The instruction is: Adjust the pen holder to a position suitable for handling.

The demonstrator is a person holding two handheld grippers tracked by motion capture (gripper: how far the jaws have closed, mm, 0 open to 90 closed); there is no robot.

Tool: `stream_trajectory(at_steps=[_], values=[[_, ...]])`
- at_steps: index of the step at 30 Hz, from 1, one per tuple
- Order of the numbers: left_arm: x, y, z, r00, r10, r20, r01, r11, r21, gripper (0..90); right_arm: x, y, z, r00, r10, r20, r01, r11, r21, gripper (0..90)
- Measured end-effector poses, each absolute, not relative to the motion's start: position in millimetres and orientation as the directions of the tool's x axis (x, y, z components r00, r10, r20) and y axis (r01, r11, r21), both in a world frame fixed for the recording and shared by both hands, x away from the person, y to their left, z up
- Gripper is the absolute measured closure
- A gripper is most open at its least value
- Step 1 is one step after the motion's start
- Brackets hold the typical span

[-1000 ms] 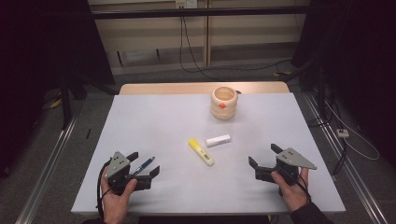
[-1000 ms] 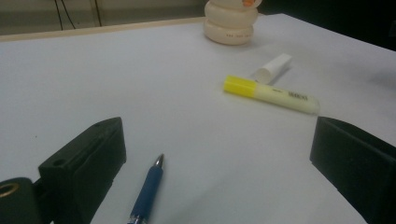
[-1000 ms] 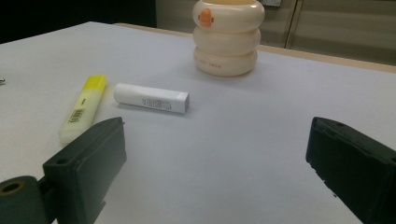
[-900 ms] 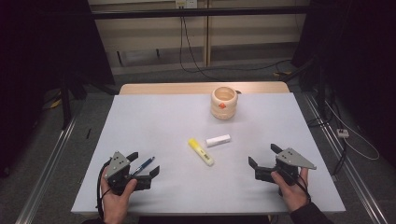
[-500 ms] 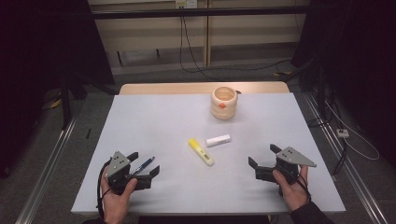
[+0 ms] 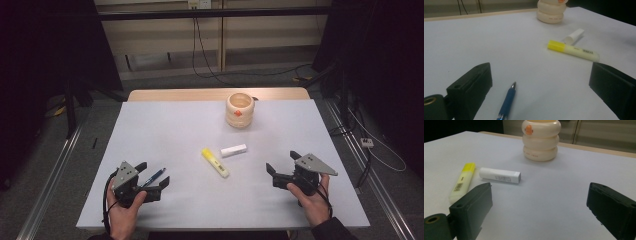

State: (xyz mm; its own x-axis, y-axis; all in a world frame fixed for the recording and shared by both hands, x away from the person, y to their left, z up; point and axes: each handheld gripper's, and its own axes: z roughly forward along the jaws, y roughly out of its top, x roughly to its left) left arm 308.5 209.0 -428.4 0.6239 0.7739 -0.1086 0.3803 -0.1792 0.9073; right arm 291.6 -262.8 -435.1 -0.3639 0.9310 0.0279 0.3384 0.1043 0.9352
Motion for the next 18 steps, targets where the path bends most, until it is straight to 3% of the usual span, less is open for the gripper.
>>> stream_trajectory(at_steps=[18], values=[[308, 209, -430, 0.622, 0.776, -0.107, 0.387, -0.185, 0.903, 5.4, 319, -264, -421, -0.393, 0.919, 0.025, 0.348, 0.123, 0.929, 4.7]])
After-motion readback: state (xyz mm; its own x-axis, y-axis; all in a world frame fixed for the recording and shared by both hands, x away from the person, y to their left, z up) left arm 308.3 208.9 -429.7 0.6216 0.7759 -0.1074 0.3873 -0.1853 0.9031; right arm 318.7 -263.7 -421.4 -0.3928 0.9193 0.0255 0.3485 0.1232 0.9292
